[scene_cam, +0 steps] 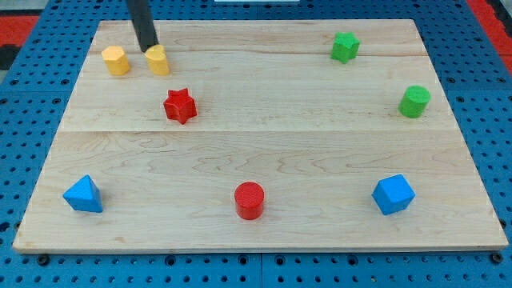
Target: Move the yellow hexagon towards top right of blue triangle
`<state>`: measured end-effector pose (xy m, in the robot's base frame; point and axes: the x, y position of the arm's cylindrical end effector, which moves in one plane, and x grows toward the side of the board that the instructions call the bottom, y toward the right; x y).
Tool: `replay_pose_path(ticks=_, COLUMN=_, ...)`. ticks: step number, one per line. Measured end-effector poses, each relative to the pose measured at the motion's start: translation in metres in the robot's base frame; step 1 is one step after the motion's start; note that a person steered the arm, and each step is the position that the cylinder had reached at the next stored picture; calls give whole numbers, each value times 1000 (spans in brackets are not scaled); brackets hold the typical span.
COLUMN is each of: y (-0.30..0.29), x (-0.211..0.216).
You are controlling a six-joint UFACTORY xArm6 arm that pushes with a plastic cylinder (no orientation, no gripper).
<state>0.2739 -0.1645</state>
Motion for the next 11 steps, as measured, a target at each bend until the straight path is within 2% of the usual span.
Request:
replay_pose_path(ticks=2, y=10, x=75)
replay_pose_path(ticks=3, y=-24, x=47)
replay_pose_path(ticks=4, y=-65, x=87)
replay_pose_path(ticks=5, y=-98, x=66)
replay_pose_path(ticks=6, y=-107, x=11)
replay_pose_path(ticks=7, y=-57, x=7)
replay_pose_path(ticks=8, y=0, x=55)
replay_pose_path(ticks=9, y=13, x=49)
replay_pose_path(ticks=10, y=23, x=62)
replay_pose_path(ticks=11, y=16, x=141)
